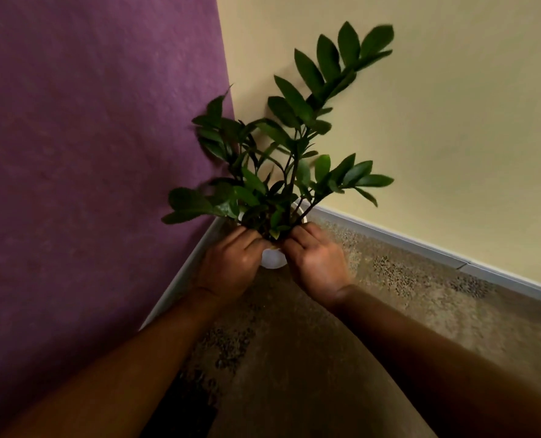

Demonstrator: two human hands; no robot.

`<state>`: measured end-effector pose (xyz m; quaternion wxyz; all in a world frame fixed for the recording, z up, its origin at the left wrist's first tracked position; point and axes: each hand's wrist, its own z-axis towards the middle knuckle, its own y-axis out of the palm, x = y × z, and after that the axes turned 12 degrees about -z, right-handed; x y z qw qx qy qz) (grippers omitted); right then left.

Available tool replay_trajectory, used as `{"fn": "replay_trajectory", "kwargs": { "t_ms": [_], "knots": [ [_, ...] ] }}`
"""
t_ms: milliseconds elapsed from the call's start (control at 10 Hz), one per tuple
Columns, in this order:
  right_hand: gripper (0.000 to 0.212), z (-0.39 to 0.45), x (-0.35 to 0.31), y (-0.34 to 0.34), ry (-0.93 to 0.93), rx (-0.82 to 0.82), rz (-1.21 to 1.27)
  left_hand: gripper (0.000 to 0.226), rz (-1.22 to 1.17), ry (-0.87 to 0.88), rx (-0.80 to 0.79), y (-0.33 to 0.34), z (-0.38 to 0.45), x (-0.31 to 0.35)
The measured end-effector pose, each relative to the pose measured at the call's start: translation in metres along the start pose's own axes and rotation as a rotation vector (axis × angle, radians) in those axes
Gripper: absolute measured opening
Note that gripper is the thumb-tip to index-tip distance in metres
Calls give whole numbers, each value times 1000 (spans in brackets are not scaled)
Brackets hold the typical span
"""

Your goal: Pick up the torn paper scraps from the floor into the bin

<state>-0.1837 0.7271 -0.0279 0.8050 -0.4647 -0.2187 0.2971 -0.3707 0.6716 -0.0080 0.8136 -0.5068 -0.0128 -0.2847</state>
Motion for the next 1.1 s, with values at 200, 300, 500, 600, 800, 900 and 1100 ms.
{"fn": "replay_trajectory", "kwargs": {
  "t_ms": [200, 300, 500, 600, 800, 900, 1100],
  "knots": [
    [19, -15, -4, 2, -17, 25, 8, 18, 21, 6, -33, 10, -14, 2],
    [20, -23, -5, 3, -10, 48, 3, 19, -4, -24, -3, 16, -24, 3],
    [18, -47, -10, 7, 13, 79, 19, 25, 28, -17, 102, 18, -38, 29],
    [27, -58, -12, 10, 33, 23, 37, 30, 25, -101, 12, 29, -49, 23],
    [62, -81, -25, 7, 77, -100, 123, 50, -27, -231, -74, 38, -71, 35],
    [59, -82, -31, -1, 107, -199, 82, 65, 16, -393, -228, 39, -72, 52],
    [59, -66, -40, -37, 95, -494, 64, 74, -22, -606, -453, 13, -54, 97]
  ]
}}
